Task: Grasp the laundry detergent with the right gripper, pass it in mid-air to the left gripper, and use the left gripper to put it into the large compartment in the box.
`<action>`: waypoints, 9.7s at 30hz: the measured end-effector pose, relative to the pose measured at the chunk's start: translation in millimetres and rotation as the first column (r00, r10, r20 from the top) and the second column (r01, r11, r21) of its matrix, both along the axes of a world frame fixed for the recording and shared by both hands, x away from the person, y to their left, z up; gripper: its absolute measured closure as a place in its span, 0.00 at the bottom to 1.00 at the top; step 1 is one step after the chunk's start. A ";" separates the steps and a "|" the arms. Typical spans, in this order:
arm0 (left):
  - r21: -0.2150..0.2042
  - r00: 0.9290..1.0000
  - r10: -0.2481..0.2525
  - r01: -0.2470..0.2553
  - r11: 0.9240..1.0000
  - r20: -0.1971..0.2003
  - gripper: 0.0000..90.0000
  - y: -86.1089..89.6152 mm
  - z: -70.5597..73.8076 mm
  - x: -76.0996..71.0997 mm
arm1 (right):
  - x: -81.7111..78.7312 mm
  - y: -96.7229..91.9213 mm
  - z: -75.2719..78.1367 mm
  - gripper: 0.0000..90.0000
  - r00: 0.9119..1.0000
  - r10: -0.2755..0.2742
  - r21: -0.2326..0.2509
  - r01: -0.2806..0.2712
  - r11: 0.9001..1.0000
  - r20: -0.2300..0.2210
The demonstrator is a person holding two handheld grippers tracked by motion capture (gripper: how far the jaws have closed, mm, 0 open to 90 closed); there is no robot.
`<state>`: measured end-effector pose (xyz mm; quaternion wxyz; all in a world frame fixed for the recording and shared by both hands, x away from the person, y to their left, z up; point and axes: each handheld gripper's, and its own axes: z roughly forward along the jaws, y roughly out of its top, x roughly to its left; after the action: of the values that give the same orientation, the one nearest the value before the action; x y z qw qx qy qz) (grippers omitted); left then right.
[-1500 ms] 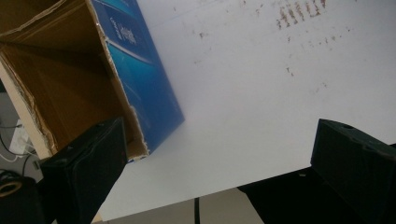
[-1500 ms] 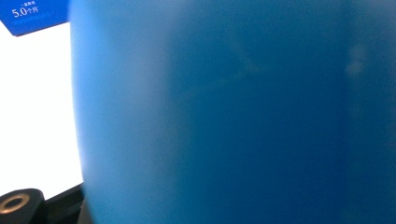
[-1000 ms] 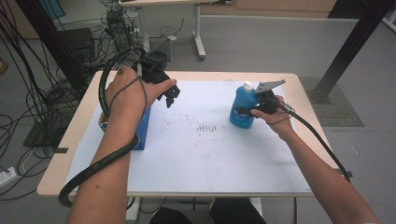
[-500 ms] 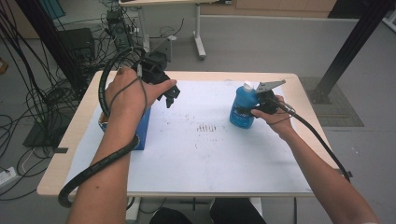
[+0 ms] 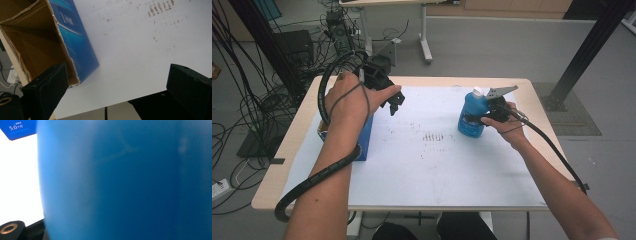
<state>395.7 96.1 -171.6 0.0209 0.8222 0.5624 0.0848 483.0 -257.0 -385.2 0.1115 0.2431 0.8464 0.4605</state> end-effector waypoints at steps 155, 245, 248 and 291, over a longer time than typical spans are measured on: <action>0.001 0.996 -0.081 0.081 0.997 0.039 0.05 -0.3 19.3 -14.7 | -14.9 -10.4 54.4 0.50 0.995 -0.095 -0.041 0.095 0.995 -0.011; 0.039 0.772 -0.631 0.630 0.775 0.078 0.05 -13.6 99.7 -25.1 | -50.4 211.2 139.7 0.49 0.796 0.604 -0.033 -0.605 0.796 -0.025; 0.036 0.762 -0.644 0.643 0.765 0.070 0.05 -15.4 96.6 -25.8 | -52.1 213.0 135.2 0.49 0.790 0.612 -0.034 -0.613 0.790 -0.023; 0.020 0.704 -0.707 0.709 0.705 -0.060 0.05 -37.3 57.9 -14.0 | -62.9 208.1 119.8 0.49 0.739 0.673 -0.010 -0.673 0.739 0.030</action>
<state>381.8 58.8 -113.7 0.0215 0.9771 0.2023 0.0624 420.0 -48.9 -265.3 -0.0492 -0.0860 0.8748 0.4743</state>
